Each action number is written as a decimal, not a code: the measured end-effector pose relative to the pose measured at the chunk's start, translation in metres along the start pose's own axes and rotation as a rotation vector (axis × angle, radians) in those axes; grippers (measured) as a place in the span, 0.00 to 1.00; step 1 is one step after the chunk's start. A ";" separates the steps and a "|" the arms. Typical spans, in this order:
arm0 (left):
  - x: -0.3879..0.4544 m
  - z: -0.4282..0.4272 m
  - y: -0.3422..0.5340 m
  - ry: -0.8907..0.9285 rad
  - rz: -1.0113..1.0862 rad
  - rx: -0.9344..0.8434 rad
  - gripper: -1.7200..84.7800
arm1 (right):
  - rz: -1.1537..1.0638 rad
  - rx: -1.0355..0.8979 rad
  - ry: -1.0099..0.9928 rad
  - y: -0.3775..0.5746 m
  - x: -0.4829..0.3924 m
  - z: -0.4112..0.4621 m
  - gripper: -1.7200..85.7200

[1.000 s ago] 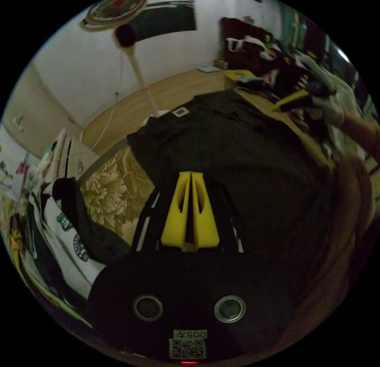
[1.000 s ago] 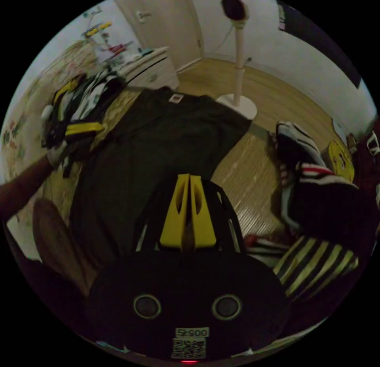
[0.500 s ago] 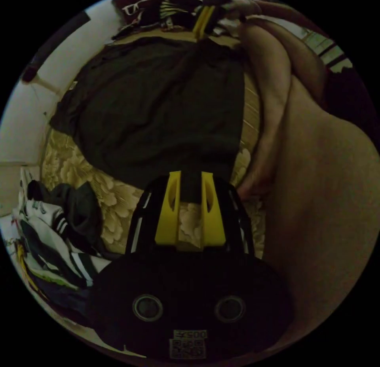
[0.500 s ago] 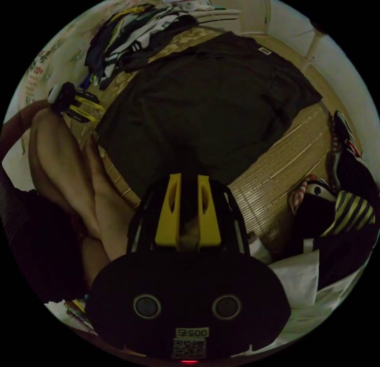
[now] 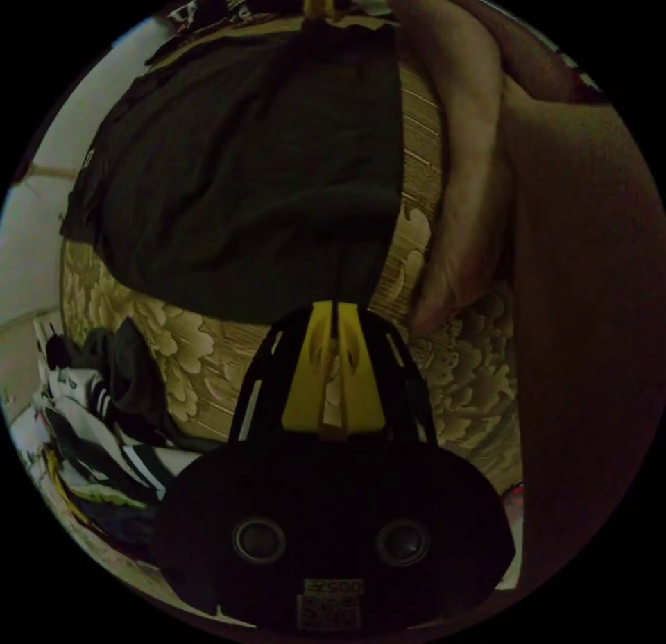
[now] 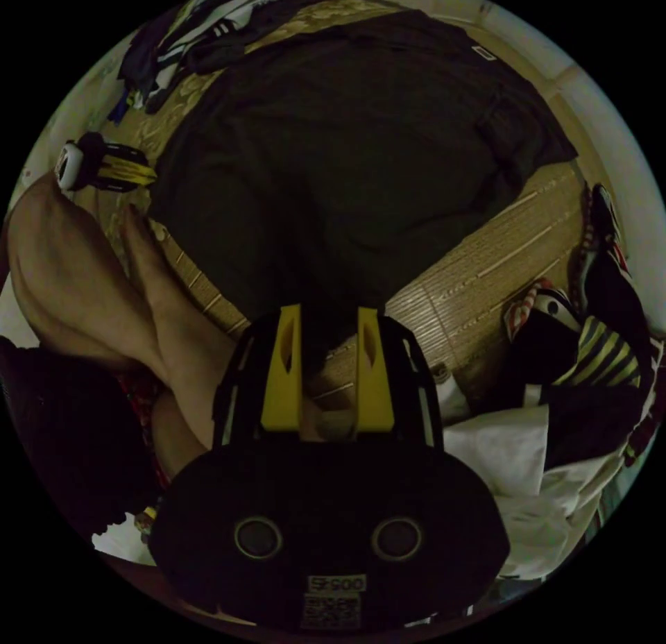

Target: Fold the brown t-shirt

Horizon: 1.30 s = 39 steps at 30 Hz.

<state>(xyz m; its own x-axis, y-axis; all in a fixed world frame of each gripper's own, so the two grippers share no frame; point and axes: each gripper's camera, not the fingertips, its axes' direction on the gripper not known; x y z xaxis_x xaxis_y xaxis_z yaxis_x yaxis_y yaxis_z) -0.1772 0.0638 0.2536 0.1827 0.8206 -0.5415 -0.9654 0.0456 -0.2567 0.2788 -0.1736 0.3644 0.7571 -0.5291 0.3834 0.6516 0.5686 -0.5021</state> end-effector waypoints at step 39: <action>-0.196 -0.149 0.237 0.393 -0.470 0.392 0.02 | 0.060 0.312 -0.446 0.248 0.061 -0.111 0.03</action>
<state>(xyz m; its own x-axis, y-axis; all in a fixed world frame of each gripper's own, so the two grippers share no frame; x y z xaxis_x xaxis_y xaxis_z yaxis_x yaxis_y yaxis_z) -0.4137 -0.1705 0.1797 0.5763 0.4022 -0.7114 -0.7508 0.6043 -0.2666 0.4816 -0.1346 0.1775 0.6961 -0.2097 0.6867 0.5383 0.7853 -0.3059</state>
